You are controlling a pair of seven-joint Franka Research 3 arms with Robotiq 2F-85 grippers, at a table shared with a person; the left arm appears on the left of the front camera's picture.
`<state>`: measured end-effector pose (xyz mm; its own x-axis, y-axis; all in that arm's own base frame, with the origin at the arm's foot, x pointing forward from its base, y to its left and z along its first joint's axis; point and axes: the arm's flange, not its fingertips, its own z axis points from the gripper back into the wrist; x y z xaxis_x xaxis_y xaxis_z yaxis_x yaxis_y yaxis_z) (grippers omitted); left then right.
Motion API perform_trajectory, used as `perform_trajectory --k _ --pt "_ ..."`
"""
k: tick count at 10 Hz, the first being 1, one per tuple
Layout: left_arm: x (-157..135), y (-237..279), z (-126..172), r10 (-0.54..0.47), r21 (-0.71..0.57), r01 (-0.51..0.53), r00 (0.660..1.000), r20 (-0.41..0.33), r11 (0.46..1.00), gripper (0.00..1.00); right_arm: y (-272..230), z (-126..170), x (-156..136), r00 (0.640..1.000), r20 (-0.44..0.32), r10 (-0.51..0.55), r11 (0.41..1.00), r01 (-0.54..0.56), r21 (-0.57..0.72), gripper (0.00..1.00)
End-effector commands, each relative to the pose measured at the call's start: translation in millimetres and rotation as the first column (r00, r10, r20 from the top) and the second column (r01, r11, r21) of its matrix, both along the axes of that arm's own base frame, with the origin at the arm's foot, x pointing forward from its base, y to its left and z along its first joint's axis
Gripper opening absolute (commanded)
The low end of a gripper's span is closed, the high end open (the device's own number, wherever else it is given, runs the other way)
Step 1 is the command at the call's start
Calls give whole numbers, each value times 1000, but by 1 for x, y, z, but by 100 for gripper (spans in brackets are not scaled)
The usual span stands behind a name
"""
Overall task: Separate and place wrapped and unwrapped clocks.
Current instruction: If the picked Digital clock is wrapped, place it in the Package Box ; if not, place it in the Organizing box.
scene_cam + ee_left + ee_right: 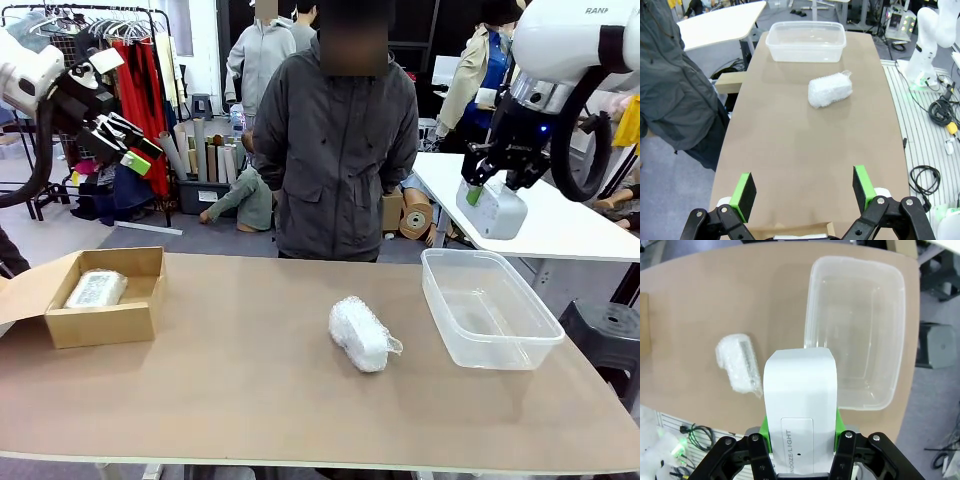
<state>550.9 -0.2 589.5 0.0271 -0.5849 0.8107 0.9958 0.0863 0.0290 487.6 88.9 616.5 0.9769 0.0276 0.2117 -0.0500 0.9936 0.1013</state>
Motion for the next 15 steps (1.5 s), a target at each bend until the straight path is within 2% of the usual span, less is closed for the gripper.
perform_trajectory --k 1,6,7,12,15 --pt "-2 1 0 -8 -3 8 1000 3 1000 100 0 7 1 1000 -10 2 1000 -2 0 0" --pt "-2 1 0 -8 -3 8 1000 3 1000 100 0 7 1 1000 -10 2 1000 -2 0 0" --pt "-2 1 0 -8 -3 8 1000 3 1000 100 0 0 -1 1000 -11 1 1000 -1 -2 0" --pt "-2 1 0 -8 -3 8 1000 3 1000 100 -24 -48 50 997 54 -48 996 52 -74 0" --pt "-2 1 0 -8 -3 8 1000 3 1000 100 -50 -84 75 996 46 -82 994 85 -62 0"
